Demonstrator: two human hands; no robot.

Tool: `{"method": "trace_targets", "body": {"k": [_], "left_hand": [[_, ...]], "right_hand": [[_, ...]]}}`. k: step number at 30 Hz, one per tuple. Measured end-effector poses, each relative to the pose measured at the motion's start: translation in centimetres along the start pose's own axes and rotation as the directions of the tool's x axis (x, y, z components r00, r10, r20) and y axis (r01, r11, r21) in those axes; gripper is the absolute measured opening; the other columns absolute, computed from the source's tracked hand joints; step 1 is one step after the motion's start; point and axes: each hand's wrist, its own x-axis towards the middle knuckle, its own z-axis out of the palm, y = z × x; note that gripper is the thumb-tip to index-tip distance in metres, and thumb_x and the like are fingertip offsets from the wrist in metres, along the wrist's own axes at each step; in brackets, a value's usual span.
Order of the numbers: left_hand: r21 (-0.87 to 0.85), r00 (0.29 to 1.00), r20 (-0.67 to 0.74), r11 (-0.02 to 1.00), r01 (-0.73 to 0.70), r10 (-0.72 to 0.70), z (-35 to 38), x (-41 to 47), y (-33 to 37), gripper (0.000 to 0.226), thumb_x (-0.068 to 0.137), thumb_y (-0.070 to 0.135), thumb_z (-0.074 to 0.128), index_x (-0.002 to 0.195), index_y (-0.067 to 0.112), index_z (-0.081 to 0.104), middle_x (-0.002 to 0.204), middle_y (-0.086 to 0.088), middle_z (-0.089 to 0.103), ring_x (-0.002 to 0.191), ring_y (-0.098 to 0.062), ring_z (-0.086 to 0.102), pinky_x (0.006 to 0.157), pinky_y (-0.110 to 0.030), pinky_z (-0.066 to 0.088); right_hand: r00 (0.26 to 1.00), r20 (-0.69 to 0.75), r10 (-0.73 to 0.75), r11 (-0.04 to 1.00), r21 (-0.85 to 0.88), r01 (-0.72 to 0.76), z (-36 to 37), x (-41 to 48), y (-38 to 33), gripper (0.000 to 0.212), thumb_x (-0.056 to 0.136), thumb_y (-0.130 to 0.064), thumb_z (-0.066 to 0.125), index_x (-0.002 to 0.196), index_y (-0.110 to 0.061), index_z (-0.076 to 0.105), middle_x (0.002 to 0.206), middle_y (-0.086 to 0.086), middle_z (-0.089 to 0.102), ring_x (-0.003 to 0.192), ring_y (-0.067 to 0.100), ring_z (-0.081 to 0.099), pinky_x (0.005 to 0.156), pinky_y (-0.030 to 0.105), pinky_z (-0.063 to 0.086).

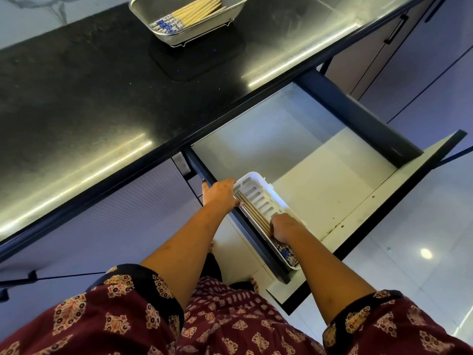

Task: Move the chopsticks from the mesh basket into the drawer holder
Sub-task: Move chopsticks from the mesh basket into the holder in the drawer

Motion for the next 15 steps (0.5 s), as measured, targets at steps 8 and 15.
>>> {"method": "trace_targets", "body": {"k": [8, 15], "left_hand": [[-0.130, 0.991, -0.022, 0.983, 0.127, -0.131, -2.5, -0.6, 1.2, 0.048, 0.094, 0.020, 0.050, 0.140, 0.015, 0.036, 0.137, -0.009, 0.051, 0.127, -0.029, 0.048, 0.117, -0.052, 0.015], [-0.652, 0.959, -0.218, 0.759, -0.003, -0.183, -10.4, 0.8, 0.6, 0.036, 0.089, 0.013, 0.059, 0.125, 0.009, 0.056, 0.129, -0.008, 0.060, 0.118, -0.023, 0.056, 0.094, -0.025, 0.041]], "right_hand": [[0.995, 0.062, -0.072, 0.905, 0.424, 0.039, -5.5, 0.0, -2.6, 0.022, 0.094, -0.003, 0.047, 0.108, 0.004, 0.062, 0.062, 0.007, 0.058, 0.047, 0.012, 0.052, 0.052, 0.021, 0.045], [0.973, -0.129, -0.189, 0.772, 0.593, 0.229, -13.5, -0.9, -6.5, 0.025, 0.093, -0.005, 0.054, 0.112, 0.008, 0.063, 0.089, 0.019, 0.063, 0.067, 0.021, 0.061, 0.065, 0.028, 0.047]]}}
